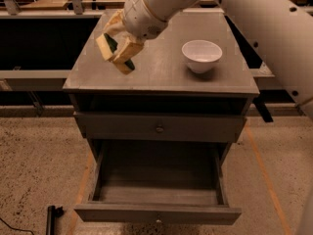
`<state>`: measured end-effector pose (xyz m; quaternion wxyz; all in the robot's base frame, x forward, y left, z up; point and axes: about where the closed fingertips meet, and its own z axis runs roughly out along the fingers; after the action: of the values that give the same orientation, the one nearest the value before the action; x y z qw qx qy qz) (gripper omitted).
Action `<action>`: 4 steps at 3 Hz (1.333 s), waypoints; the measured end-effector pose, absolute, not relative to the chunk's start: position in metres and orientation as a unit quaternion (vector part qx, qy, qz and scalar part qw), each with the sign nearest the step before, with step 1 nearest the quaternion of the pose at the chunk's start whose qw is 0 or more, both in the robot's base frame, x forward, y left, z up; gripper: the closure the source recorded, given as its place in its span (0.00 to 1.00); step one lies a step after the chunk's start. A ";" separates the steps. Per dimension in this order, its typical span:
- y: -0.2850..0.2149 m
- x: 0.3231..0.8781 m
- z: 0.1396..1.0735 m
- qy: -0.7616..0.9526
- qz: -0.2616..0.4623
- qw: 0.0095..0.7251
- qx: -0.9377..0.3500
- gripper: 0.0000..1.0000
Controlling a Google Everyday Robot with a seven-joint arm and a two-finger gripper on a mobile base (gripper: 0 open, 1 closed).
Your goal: Place sponge into middle drawer
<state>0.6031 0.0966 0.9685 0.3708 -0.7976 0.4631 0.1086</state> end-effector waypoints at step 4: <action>0.035 0.472 0.903 0.675 0.091 0.461 -0.569 1.00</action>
Offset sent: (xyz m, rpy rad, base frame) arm -0.1591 -0.0611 -0.0639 0.1975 0.1422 -0.6914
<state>0.4721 0.0348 0.9026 0.4609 -0.5691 0.6748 0.0911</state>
